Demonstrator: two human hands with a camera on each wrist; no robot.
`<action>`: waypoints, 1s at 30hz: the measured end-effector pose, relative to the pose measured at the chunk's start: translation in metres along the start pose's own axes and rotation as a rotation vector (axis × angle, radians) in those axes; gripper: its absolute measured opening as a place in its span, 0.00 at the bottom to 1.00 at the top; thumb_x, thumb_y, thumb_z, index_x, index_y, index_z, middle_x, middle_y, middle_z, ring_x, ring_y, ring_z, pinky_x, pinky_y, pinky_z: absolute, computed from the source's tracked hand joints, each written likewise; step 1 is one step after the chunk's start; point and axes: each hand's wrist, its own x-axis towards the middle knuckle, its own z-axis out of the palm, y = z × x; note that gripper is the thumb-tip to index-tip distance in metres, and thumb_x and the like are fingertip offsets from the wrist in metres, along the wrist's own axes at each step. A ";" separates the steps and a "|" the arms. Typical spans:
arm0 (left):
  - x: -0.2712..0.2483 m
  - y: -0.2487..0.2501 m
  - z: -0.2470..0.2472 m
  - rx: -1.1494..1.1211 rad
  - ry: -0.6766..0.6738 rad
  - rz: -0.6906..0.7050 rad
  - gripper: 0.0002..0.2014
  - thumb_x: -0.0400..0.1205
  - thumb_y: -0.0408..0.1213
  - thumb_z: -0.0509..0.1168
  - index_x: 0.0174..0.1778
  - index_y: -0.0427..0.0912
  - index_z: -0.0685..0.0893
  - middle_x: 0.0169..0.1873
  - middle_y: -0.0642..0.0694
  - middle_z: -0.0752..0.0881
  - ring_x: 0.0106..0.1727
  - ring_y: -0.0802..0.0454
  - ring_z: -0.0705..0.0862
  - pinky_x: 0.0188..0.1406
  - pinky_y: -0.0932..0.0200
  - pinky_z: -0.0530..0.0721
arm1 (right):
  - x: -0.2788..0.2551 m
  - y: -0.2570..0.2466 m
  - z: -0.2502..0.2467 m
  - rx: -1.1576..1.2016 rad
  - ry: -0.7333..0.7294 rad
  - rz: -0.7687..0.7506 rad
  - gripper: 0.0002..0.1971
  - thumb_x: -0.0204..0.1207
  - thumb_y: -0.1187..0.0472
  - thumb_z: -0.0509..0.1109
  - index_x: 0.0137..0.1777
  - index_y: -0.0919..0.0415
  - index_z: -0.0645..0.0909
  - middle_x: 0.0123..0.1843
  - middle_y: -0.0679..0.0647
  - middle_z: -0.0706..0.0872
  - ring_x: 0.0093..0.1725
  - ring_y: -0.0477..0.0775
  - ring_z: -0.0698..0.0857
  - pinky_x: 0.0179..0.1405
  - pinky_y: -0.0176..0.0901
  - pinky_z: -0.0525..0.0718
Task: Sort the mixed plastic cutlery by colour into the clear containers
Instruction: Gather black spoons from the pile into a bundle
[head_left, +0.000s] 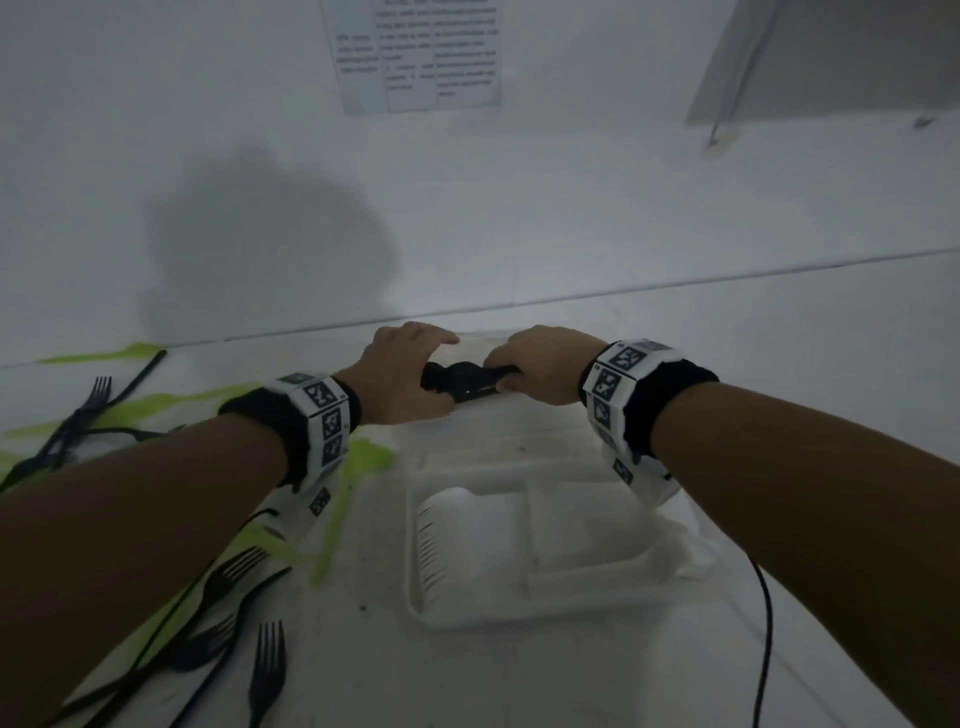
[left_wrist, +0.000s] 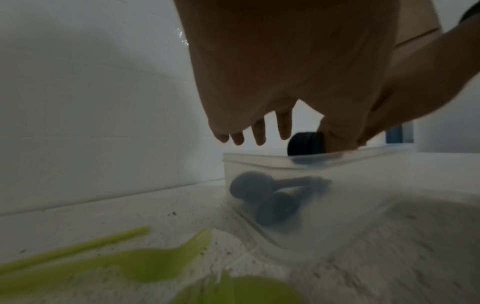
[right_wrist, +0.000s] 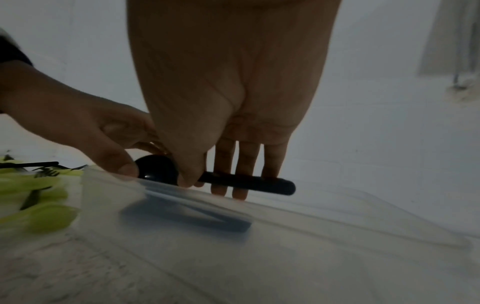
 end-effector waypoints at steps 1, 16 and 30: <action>0.005 -0.002 -0.002 -0.012 -0.046 -0.025 0.46 0.71 0.60 0.72 0.85 0.51 0.66 0.83 0.45 0.67 0.84 0.41 0.62 0.84 0.44 0.59 | 0.004 0.004 0.000 -0.004 -0.032 0.002 0.15 0.89 0.52 0.62 0.70 0.52 0.82 0.57 0.53 0.85 0.59 0.59 0.83 0.56 0.49 0.80; 0.031 -0.022 0.009 0.003 -0.107 -0.021 0.34 0.85 0.44 0.68 0.86 0.53 0.61 0.78 0.41 0.73 0.72 0.39 0.78 0.71 0.43 0.77 | 0.040 0.013 0.004 -0.083 -0.136 -0.124 0.13 0.84 0.52 0.70 0.62 0.54 0.89 0.46 0.48 0.85 0.50 0.56 0.83 0.47 0.43 0.76; 0.029 -0.021 0.027 -0.276 0.092 -0.092 0.23 0.85 0.30 0.59 0.77 0.48 0.75 0.70 0.44 0.79 0.70 0.46 0.78 0.65 0.54 0.75 | 0.078 -0.036 -0.010 -0.194 -0.171 0.082 0.10 0.84 0.57 0.71 0.60 0.60 0.83 0.54 0.56 0.82 0.50 0.58 0.81 0.48 0.45 0.77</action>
